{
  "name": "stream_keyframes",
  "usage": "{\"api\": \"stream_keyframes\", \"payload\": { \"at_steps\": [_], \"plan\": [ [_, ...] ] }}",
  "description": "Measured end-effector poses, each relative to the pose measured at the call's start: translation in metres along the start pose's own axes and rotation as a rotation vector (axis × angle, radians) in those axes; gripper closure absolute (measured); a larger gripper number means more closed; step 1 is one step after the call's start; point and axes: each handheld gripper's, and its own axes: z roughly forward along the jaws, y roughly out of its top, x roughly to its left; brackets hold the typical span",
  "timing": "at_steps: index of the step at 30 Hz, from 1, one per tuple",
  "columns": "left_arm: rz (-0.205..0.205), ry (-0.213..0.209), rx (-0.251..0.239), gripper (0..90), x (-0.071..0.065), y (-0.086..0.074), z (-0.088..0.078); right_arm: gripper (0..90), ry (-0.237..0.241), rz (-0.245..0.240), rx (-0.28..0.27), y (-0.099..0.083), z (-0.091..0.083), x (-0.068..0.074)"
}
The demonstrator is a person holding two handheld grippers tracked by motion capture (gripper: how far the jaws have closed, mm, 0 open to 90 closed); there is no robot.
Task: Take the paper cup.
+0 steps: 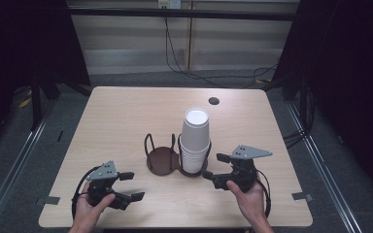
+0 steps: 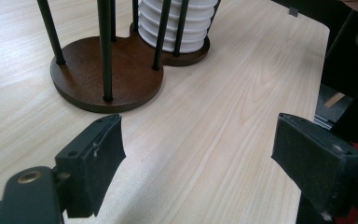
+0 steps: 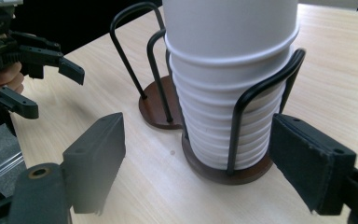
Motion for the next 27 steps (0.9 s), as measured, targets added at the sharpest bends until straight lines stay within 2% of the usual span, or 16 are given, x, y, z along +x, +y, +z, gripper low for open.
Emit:
{"api": "stream_keyframes", "payload": {
  "at_steps": [3,12,20,23,27],
  "plan": [
    [-0.013,0.004,-0.004,16.3,0.001,-0.001,0.0,15.2,0.022,-0.009,0.002,0.008,-0.004,-0.004],
    [-0.01,-0.003,-0.028,16.3,0.001,-0.002,0.0,15.2,0.041,-0.025,0.009,0.027,-0.003,-0.005],
    [-0.016,-0.005,-0.018,16.3,0.001,-0.003,0.0,15.0,0.049,-0.036,-0.017,0.045,-0.004,-0.007],
    [-0.016,0.01,-0.013,16.3,0.001,-0.004,-0.001,14.9,0.053,-0.033,0.004,0.054,-0.004,-0.009],
    [-0.023,0.01,-0.014,16.3,0.002,-0.004,-0.002,15.0,0.046,-0.062,0.013,0.066,-0.003,-0.008]
  ]
}}
